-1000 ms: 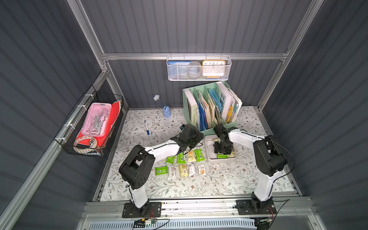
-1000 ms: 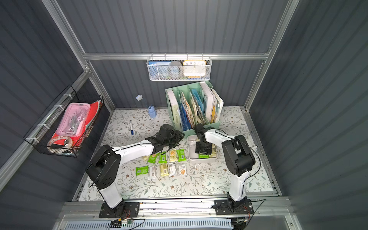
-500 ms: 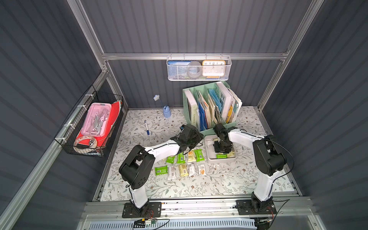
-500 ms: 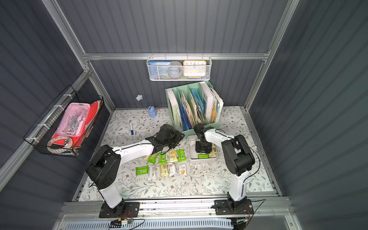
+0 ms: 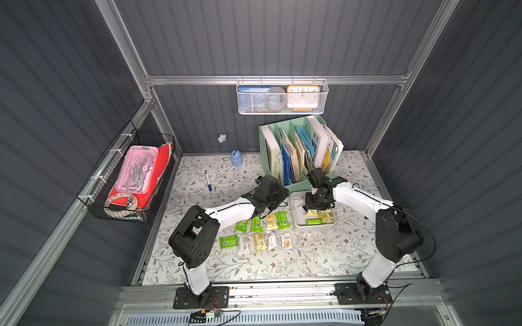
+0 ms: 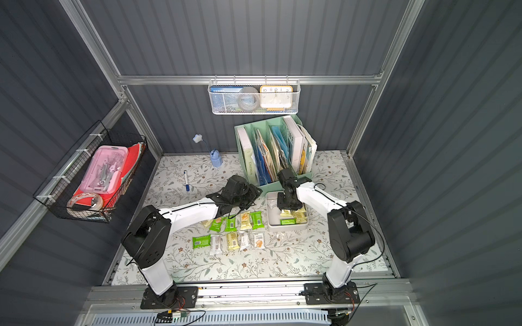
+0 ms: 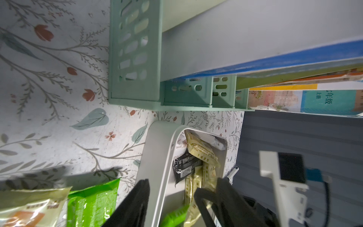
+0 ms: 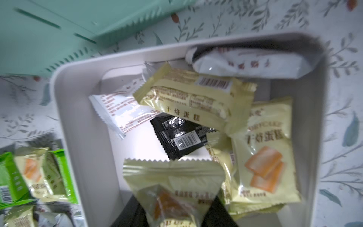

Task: Take the cookies out of the storage box
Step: Pick up the cookie from the storage box, then place the cookie at the center of the board.

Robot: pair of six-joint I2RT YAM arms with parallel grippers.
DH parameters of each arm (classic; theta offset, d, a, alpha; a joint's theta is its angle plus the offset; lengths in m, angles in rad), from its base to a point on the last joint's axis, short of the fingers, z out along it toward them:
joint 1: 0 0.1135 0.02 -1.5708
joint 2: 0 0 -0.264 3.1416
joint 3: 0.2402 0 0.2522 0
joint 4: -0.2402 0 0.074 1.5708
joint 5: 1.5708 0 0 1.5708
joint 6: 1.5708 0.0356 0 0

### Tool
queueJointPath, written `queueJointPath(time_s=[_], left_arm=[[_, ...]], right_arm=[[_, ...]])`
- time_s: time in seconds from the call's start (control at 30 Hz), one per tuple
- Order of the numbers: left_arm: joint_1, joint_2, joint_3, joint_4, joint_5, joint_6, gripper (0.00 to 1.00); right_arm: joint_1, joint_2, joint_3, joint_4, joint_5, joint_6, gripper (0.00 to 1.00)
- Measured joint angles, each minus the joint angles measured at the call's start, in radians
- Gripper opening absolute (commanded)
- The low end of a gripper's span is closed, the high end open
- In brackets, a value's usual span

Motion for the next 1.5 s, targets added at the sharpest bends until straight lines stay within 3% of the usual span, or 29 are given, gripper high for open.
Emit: queueJointPath(time_s=[0.43,0.77,1.0,1.33,1.5], left_arm=[[0.003,-0.045,-0.016,-0.034,-0.074,-0.030,0.60],[0.008,-0.113,-0.076,-0.057,-0.145,-0.066,0.60],[0.008,-0.120,-0.103,-0.081,-0.172,-0.089,0.60],[0.008,-0.169,-0.130,-0.133,-0.210,-0.094,0.60],[0.008,-0.181,-0.131,-0.144,-0.217,-0.094,0.61]], right_arm=[[0.030,-0.266,-0.041,-0.071,-0.011,0.020,0.35],[0.338,-0.428,-0.276,-0.160,-0.034,0.181,0.35],[0.485,-0.361,-0.371,-0.086,-0.026,0.304,0.35],[0.500,-0.191,-0.399,0.048,0.012,0.392,0.40],[0.500,-0.140,-0.399,0.058,0.039,0.401,0.55]])
